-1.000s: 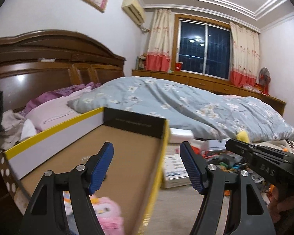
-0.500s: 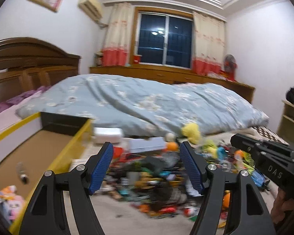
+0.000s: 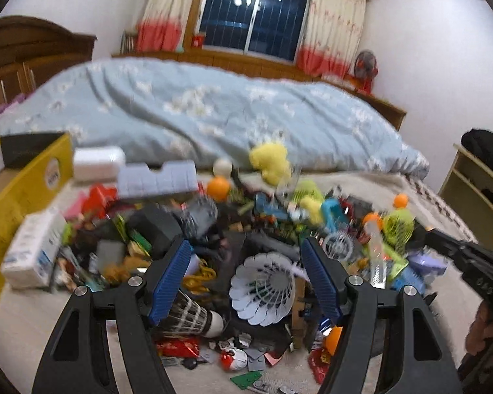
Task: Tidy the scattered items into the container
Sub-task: 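Move both tools away from the box back to the pile, then close the left tool on a dark translucent plastic piece and lift it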
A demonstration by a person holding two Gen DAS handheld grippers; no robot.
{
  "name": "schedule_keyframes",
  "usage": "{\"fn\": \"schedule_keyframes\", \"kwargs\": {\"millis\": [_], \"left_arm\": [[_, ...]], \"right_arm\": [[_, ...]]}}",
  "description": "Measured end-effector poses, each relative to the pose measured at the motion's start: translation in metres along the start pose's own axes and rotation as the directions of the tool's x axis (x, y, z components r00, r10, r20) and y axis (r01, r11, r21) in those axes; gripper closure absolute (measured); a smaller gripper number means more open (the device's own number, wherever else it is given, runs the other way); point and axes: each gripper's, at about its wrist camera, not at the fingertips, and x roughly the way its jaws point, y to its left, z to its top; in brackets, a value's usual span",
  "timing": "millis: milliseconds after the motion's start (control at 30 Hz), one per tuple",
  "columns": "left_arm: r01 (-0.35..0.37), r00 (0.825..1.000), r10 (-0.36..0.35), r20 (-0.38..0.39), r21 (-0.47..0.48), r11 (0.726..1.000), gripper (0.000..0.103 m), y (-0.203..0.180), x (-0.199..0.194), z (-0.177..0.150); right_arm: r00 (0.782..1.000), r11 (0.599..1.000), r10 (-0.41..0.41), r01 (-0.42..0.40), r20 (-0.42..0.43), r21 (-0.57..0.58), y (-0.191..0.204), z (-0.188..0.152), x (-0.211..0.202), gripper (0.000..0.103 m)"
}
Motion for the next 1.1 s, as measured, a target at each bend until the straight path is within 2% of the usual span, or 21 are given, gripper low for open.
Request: {"fn": "schedule_keyframes", "kwargs": {"millis": [100, 233, 433, 567, 700, 733, 767, 800, 1000, 1033, 1100], "left_arm": [[-0.021, 0.998, 0.025, -0.057, 0.066, 0.998, 0.031, -0.008, 0.013, -0.013], [0.027, 0.997, -0.021, -0.077, 0.068, 0.997, 0.031, -0.015, 0.016, -0.023], [0.037, 0.996, -0.025, -0.084, 0.149, 0.988, 0.031, -0.026, 0.024, -0.032], [-0.003, 0.997, 0.018, -0.075, 0.196, 0.981, 0.031, -0.032, 0.027, -0.034], [-0.044, 0.994, 0.061, -0.087, 0.180, 0.983, 0.029, -0.021, 0.036, -0.032], [-0.042, 0.993, 0.059, -0.100, 0.162, 0.986, 0.026, -0.017, 0.039, -0.031], [-0.037, 0.993, 0.052, -0.104, 0.147, 0.988, 0.020, -0.013, 0.041, -0.031], [-0.030, 0.994, 0.044, -0.104, 0.135, 0.990, 0.019, -0.010, 0.042, -0.031], [0.042, 0.996, -0.034, -0.080, 0.095, 0.995, 0.018, -0.004, 0.044, -0.026], [0.055, 0.996, -0.047, -0.080, 0.100, 0.993, 0.019, -0.004, 0.044, -0.026], [0.086, 0.993, -0.078, -0.085, 0.101, 0.991, 0.031, -0.005, 0.043, -0.025]], "right_arm": [[0.999, 1.000, -0.007, 0.007, -0.040, 0.006, -0.022, -0.014, 0.003, 0.103], [0.995, 0.998, -0.008, 0.013, -0.099, 0.054, -0.048, -0.028, 0.009, 0.103], [0.994, 0.997, -0.069, 0.071, -0.088, 0.025, -0.067, -0.041, -0.002, 0.103], [0.992, 0.996, -0.081, 0.083, -0.096, 0.023, -0.069, -0.044, -0.005, 0.103], [0.990, 0.997, -0.080, 0.082, -0.114, 0.015, -0.069, -0.048, -0.004, 0.103], [0.990, 0.997, -0.078, 0.080, -0.117, 0.010, -0.069, -0.048, -0.003, 0.103], [0.990, 0.997, -0.076, 0.078, -0.119, 0.007, -0.069, -0.048, -0.003, 0.103], [0.990, 0.997, -0.073, 0.074, -0.120, 0.002, -0.069, -0.048, -0.004, 0.103], [0.988, 0.997, -0.072, 0.071, -0.138, -0.010, -0.069, -0.051, -0.001, 0.103], [0.987, 0.997, -0.076, 0.075, -0.142, -0.011, -0.069, -0.051, 0.000, 0.103], [0.986, 0.996, -0.085, 0.086, -0.147, 0.003, -0.072, -0.050, 0.000, 0.103]]}}
